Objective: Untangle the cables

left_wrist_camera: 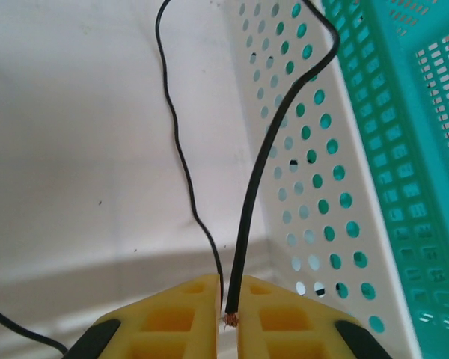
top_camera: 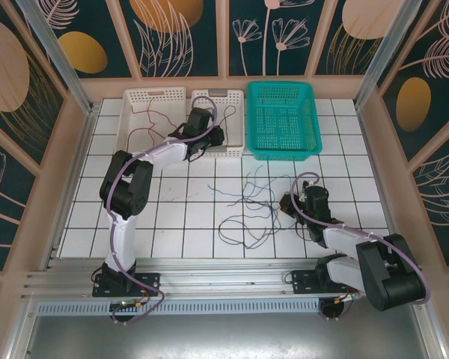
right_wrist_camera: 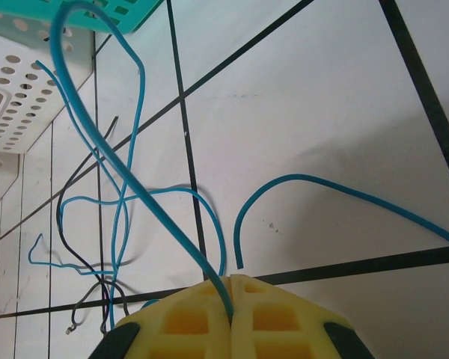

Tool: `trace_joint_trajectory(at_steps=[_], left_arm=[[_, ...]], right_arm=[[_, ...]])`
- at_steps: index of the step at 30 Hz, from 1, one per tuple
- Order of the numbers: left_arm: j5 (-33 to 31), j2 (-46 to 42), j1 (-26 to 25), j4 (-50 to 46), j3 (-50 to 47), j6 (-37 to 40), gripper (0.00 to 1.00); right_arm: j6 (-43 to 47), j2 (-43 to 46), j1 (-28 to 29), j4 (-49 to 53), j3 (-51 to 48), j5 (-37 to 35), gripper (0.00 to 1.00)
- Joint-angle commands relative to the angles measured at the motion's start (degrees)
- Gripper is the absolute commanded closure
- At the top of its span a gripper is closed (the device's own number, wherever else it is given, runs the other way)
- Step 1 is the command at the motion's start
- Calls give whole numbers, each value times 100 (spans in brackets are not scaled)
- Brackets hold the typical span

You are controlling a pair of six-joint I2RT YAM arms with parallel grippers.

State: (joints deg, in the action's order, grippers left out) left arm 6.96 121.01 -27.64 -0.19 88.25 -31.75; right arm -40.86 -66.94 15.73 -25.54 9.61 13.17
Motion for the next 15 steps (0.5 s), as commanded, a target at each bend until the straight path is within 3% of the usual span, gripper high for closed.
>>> trace_joint_trajectory(at_steps=[1,11,15], left_arm=[[-118,-143,48,-218,352,85,87],[-265,-444,54,-300,324,72,75],[-309,-564,50,-403,355,69,74]], right_arm=[[65,3,-10,-187,38,72,100],[87,14,-8,-171,62,98,100],[96,34,-9,-162,65,116,100]])
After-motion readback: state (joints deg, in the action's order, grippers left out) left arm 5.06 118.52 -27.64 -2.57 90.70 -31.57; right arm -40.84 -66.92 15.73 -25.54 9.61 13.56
